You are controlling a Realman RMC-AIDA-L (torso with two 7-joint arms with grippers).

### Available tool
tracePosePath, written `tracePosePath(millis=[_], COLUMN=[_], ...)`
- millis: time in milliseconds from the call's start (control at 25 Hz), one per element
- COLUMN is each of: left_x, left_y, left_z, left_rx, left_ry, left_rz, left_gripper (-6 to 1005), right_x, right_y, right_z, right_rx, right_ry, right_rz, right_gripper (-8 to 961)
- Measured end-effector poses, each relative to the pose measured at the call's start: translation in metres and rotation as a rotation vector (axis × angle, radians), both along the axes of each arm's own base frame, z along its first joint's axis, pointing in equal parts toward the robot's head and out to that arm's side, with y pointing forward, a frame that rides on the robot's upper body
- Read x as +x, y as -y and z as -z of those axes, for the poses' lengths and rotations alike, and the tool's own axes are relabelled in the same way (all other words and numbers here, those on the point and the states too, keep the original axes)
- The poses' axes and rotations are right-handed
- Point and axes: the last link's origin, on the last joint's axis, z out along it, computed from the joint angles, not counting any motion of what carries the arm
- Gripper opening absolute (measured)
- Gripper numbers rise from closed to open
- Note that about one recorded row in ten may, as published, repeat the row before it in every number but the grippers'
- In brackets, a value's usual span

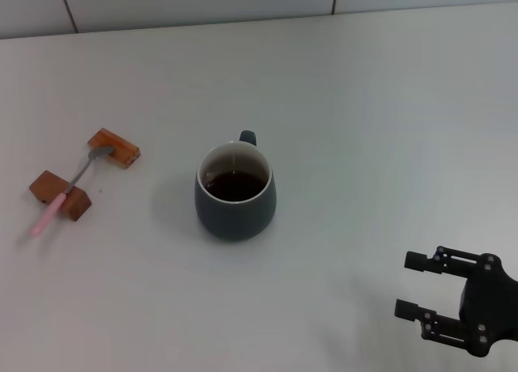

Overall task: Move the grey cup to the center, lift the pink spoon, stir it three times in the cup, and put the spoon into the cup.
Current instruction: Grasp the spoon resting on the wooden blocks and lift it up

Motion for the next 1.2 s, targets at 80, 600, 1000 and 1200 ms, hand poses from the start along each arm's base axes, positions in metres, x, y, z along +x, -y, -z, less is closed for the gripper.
tracePosePath(millis=[80,600,1000,1200], left_x=[-0.001,-0.008,-0.006,-0.001], left_y=[0.004,0.023,0.023,0.019], left_z=[0.009,0.044,0.053,0.061], left_rx=[-0.013,-0.134,-0.157,-0.168], left_ry=[0.015,0.054,0.073,0.097], left_rz=[-0.024,-0.112,-0.113,-0.106], left_gripper=[775,771,769,767], right_x=[-0.001,-0.001,-0.002,-0.003], right_y=[-0.002,-0.003,-0.004,-0.005], right_z=[0.0,0.0,0.0,0.0], right_rx=[-0.01,-0.022,-0.03,-0.031], right_ry=[0.0,0.0,-0.005,-0.008], right_rz=[0.002,0.008,0.016,0.015], right_gripper=[659,660,660,660])
